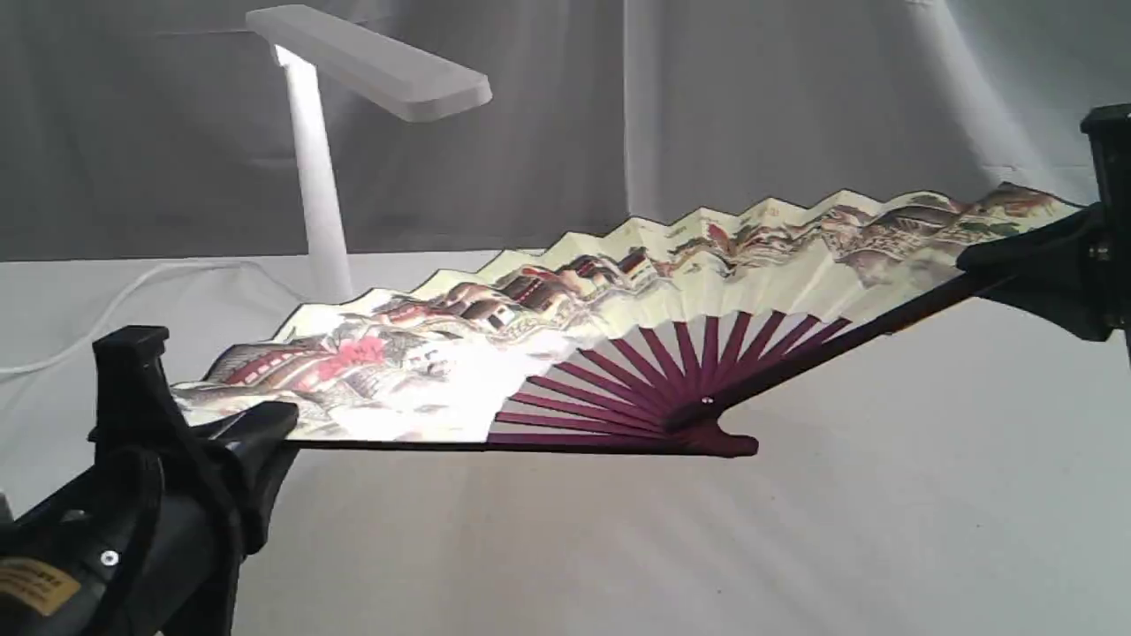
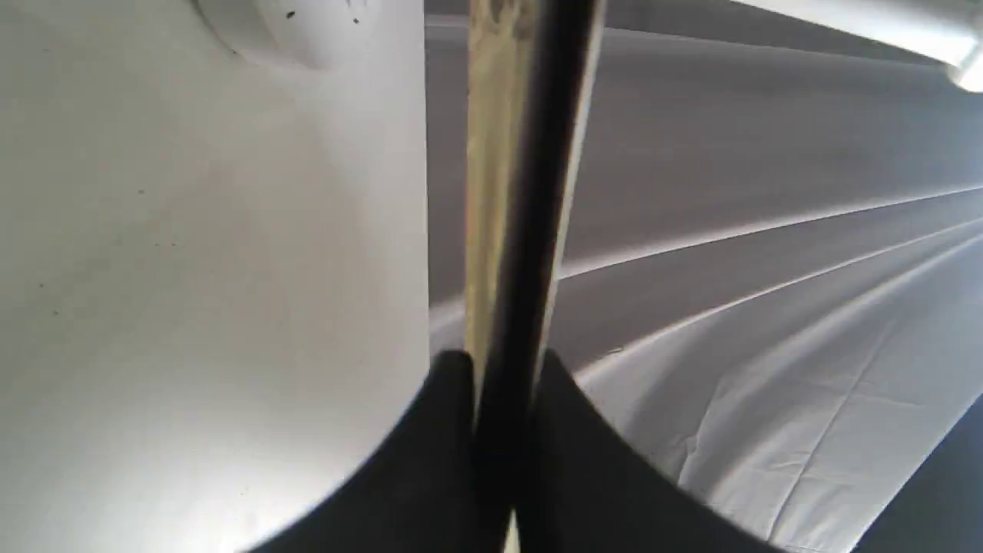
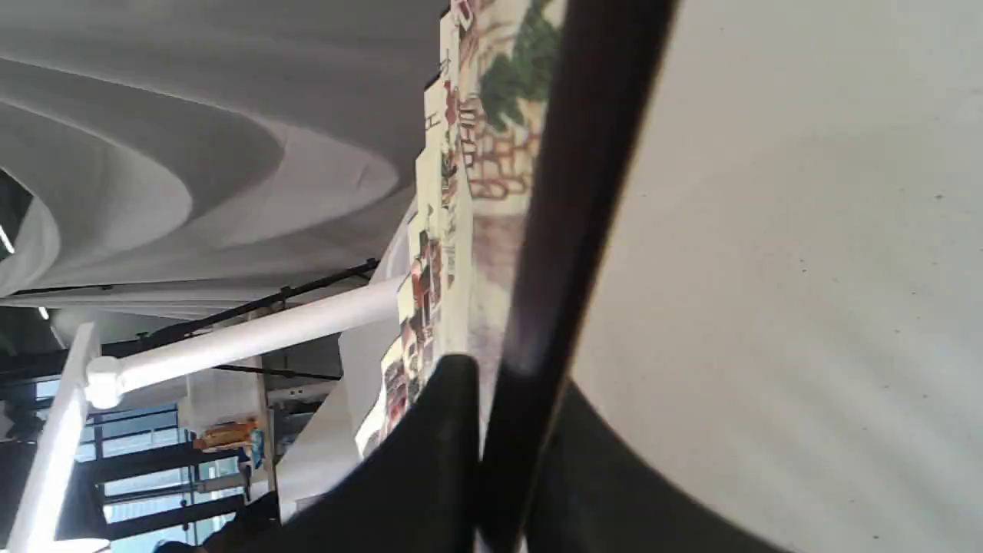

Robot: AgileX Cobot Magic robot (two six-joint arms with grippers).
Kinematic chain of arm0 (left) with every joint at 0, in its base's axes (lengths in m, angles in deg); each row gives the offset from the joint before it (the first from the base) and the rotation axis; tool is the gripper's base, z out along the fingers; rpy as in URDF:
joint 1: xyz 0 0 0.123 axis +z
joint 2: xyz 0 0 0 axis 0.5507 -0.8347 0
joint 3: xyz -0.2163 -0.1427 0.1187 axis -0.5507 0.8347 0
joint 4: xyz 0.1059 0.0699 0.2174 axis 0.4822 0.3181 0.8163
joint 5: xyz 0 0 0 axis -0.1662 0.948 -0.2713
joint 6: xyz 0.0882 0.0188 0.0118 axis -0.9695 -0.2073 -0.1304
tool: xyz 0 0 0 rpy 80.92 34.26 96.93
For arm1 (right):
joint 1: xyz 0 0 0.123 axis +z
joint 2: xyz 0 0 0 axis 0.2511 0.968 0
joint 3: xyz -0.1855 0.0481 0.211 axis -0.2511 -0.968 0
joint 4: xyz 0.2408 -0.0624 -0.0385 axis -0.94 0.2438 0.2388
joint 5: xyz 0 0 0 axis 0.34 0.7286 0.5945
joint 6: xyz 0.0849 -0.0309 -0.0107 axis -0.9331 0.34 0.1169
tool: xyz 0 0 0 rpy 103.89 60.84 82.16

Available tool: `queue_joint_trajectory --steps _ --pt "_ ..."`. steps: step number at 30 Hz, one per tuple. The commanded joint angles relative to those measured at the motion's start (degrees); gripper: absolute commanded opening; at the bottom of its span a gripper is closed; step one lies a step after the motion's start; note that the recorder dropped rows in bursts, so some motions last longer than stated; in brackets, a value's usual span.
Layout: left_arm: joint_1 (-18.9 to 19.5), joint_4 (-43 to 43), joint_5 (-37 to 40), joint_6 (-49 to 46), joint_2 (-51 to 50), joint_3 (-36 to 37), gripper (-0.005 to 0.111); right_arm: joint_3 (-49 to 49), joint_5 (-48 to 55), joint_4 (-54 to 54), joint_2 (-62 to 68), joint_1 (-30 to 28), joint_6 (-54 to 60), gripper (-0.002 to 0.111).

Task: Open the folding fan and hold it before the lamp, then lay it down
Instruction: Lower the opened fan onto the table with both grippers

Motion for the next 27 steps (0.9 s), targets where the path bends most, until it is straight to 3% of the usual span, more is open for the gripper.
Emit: queue_joint_trajectory --steps 1,9,17,27 --pt "0.22 0.34 -3.05 2.46 -1.05 -0.77 0.0 0.01 -2.8 6.62 0.01 -0.49 2.56 0.0" --pt "0.22 3.68 -3.29 8.0 -3.69 -1.04 0.0 0.01 -2.8 7.12 0.01 -0.49 2.56 0.002" --pt "0.22 3.68 -3.79 9.77 -3.79 -1.04 0.0 0.01 -2.4 7.22 0.01 -0.49 2.56 0.027" --pt "0.22 5.21 -3.21 9.56 -3.79 -1.04 0.0 0.01 -0.86 7.22 0.01 -0.49 2.56 0.04"
